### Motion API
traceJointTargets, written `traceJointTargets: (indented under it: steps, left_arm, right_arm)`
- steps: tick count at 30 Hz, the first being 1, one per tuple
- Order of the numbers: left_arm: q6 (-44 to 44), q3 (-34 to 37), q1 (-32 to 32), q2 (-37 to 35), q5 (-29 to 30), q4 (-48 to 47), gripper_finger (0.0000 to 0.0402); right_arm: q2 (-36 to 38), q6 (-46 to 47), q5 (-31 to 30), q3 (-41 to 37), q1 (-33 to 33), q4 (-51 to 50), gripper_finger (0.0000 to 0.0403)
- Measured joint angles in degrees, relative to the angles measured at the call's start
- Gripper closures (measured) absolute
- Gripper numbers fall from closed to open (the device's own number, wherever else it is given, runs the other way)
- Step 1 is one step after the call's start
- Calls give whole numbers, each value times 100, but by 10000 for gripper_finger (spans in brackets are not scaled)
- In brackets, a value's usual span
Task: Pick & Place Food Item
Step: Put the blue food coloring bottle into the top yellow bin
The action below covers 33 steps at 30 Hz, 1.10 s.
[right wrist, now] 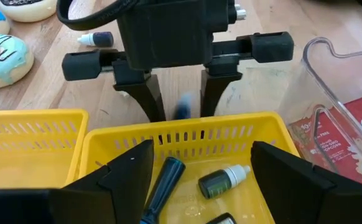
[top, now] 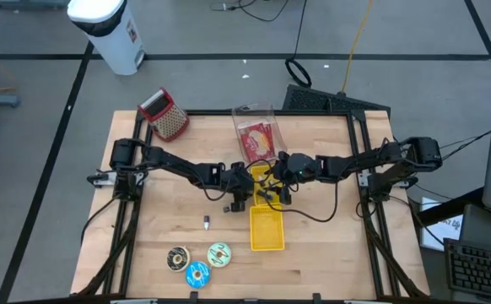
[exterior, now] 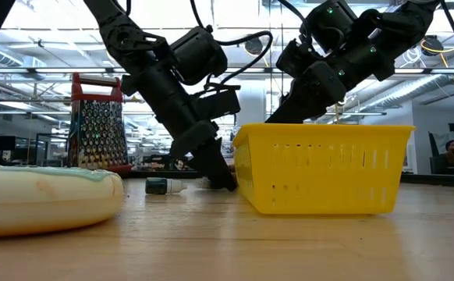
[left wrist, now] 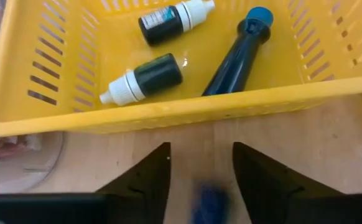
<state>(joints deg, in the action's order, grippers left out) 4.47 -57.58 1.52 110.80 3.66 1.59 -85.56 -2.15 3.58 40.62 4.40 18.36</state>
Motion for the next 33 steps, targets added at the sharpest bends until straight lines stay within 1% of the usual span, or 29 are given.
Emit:
traceJointTargets:
  steps: [9,11,14,18,20,23,25,29,31,33]
  left_arm:
    - [-55,4,0,2,-107,-28,324]
    - [4,7,1,-87,-67,-197,343]
    - [-4,27,17,-388,141,-703,360]
    - [-400,14,13,-1050,672,-1314,364]
    - [-723,11,13,-1299,782,-1675,355]
    - [-967,17,11,-1446,728,-2139,322]
    - [-976,10,11,-1473,772,-2420,291]
    - [-1147,23,75,-1383,969,-3434,220]
    - [-1453,26,156,-1349,932,-3550,184]
    - [-2120,26,299,-1368,664,-3443,153]
  right_arm:
    - [0,132,-1,0,0,-3,147]
    - [0,134,-1,0,0,-6,147]
    - [0,151,-1,0,0,-45,147]
    - [0,150,-5,-7,0,-87,147]
    - [0,150,-7,-7,-1,-75,147]
    - [0,144,10,-7,-2,-69,147]
    - [0,144,120,-7,-2,-66,147]
    - [0,144,133,-7,-16,-106,147]
    - [0,146,139,-7,-34,-115,147]
    - [0,138,143,-7,-39,-104,147]
